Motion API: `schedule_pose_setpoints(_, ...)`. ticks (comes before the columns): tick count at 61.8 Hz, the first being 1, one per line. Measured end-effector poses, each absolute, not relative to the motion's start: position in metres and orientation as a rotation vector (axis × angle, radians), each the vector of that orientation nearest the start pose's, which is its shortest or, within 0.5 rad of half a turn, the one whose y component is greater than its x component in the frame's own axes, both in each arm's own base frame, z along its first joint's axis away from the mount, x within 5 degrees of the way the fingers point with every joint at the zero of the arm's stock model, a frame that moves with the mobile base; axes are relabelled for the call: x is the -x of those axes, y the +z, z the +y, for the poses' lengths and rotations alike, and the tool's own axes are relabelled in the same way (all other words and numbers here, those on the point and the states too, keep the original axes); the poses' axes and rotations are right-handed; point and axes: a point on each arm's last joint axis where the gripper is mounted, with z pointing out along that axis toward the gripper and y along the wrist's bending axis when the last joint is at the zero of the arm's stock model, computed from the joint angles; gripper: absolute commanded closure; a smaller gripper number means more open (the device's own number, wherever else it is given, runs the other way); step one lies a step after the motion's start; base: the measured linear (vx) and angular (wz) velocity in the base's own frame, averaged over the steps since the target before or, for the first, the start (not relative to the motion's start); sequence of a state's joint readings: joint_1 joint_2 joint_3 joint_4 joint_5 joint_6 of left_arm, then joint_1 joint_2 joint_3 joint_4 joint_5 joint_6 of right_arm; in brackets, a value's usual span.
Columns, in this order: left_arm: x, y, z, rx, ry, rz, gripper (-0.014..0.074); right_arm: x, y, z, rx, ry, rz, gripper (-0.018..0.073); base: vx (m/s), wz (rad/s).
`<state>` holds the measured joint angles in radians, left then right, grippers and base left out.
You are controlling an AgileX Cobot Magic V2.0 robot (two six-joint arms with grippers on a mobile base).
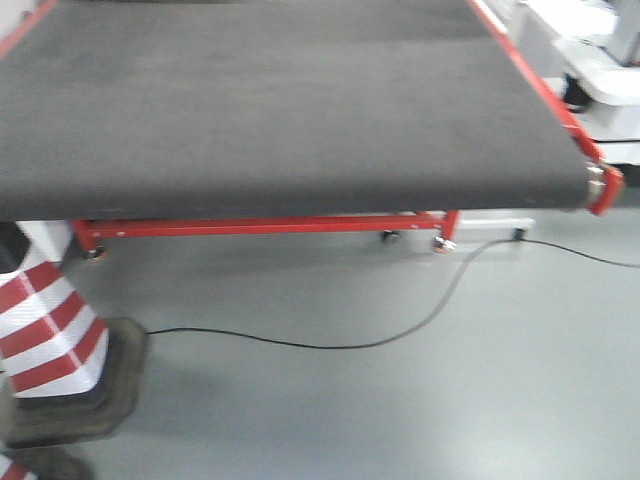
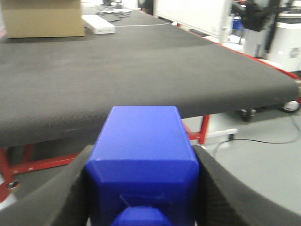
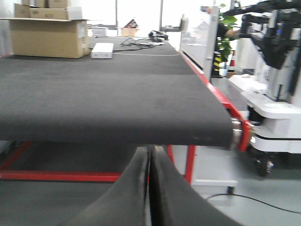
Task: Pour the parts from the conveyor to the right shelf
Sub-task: 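Drive away from the conveyor holding the part in the left gripper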
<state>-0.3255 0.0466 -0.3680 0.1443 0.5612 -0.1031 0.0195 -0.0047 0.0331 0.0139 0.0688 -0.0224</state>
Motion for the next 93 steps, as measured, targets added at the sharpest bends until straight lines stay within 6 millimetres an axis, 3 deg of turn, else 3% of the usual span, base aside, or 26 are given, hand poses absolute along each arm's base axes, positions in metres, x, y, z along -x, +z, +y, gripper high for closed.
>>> schedule_pose_setpoints(93, -0.0314, 0.2811, -0.0032, -0.239, -0.16, 1.704, 0.0603, -0.0574, 0.196, 0.0012, 0.023, 0.009, 1.581, 0.0568, -0.17, -0.86)
